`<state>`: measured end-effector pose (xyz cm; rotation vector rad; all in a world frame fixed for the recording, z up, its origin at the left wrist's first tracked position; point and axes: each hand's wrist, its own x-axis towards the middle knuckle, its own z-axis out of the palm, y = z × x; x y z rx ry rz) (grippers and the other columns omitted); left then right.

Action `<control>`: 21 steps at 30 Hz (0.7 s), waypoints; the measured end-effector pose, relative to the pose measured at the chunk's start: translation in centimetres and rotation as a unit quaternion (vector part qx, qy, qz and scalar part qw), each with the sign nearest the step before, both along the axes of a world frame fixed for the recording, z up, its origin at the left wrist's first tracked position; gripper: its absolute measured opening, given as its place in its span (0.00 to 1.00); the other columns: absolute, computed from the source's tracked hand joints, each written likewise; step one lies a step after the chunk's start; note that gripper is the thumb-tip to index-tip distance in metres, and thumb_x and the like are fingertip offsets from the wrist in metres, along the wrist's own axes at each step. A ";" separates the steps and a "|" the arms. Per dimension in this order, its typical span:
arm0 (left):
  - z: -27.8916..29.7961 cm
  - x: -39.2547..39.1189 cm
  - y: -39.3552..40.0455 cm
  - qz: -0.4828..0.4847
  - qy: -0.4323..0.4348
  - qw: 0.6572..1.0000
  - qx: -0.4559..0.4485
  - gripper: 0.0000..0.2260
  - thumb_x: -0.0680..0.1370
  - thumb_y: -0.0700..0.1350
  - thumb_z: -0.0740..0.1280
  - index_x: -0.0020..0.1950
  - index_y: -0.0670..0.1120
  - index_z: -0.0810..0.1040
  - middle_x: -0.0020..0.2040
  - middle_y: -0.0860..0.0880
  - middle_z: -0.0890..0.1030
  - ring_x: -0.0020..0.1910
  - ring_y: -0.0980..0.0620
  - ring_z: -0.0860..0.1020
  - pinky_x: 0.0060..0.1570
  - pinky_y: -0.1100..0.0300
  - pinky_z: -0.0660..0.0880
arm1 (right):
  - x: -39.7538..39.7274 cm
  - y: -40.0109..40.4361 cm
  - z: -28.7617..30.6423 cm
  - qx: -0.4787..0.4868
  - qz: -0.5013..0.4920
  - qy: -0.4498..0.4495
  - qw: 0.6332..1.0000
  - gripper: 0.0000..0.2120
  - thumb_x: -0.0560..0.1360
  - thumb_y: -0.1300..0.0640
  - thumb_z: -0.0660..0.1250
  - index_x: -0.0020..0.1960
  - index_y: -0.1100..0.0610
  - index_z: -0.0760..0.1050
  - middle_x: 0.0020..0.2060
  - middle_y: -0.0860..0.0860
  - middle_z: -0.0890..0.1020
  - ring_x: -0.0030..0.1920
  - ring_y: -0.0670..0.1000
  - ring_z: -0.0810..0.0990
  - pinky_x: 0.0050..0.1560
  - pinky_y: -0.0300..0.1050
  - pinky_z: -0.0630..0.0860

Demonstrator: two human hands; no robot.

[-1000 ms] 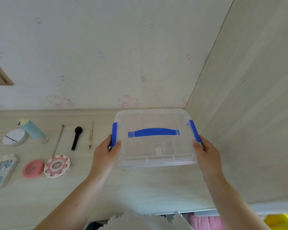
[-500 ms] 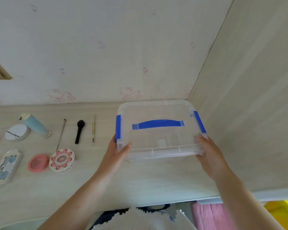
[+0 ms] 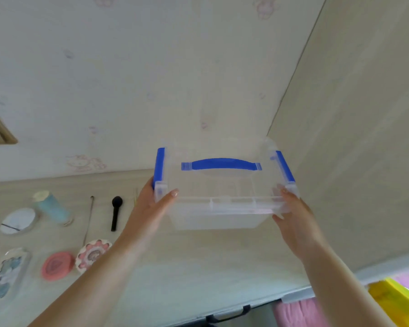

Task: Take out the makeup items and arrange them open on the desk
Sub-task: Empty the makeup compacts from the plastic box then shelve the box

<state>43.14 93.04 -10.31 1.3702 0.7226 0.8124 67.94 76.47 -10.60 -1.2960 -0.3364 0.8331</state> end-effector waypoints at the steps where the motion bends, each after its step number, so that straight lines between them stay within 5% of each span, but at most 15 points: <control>1: 1.0 -0.3 0.5 -0.009 -0.015 1.000 0.002 0.18 0.67 0.57 0.70 0.53 0.50 0.75 0.45 0.51 0.75 0.47 0.52 0.72 0.51 0.53 0.67 | -0.3 0.3 0.9 0.012 0.002 -0.011 1.000 0.08 0.76 0.52 0.64 0.52 0.48 0.79 0.46 0.41 0.84 0.50 0.40 0.82 0.51 0.42 0.71; 8: 6.2 -1.3 1.2 -0.023 -0.058 0.997 0.045 0.19 0.70 0.55 0.68 0.55 0.45 0.75 0.47 0.45 0.76 0.50 0.46 0.75 0.54 0.45 0.68 | -1.4 1.1 6.0 0.045 0.017 -0.047 0.998 0.09 0.77 0.51 0.62 0.56 0.49 0.75 0.45 0.41 0.84 0.50 0.43 0.81 0.55 0.42 0.70; 12: 8.5 -2.1 -0.1 -0.018 -0.057 0.997 0.056 0.28 0.67 0.58 0.69 0.58 0.40 0.72 0.50 0.41 0.76 0.53 0.43 0.73 0.57 0.43 0.67 | -1.7 0.7 8.5 0.049 0.036 -0.071 0.996 0.09 0.77 0.48 0.61 0.54 0.48 0.76 0.45 0.42 0.84 0.52 0.45 0.80 0.57 0.44 0.69; 16: 11.6 -2.5 -2.4 -0.010 -0.071 0.993 0.092 0.27 0.64 0.59 0.70 0.61 0.53 0.73 0.56 0.50 0.76 0.56 0.49 0.73 0.53 0.52 0.68 | -1.5 -0.5 11.8 0.067 0.068 -0.092 0.991 0.10 0.77 0.45 0.60 0.54 0.47 0.76 0.44 0.40 0.84 0.49 0.42 0.82 0.53 0.41 0.69; 21: 16.2 -2.1 -5.8 -0.022 -0.125 0.986 0.111 0.36 0.65 0.56 0.73 0.71 0.62 0.63 0.71 0.58 0.68 0.70 0.54 0.69 0.69 0.45 0.64 | -0.9 -2.9 17.1 0.103 0.102 -0.152 0.978 0.20 0.73 0.36 0.60 0.62 0.43 0.72 0.48 0.40 0.84 0.50 0.41 0.82 0.50 0.41 0.72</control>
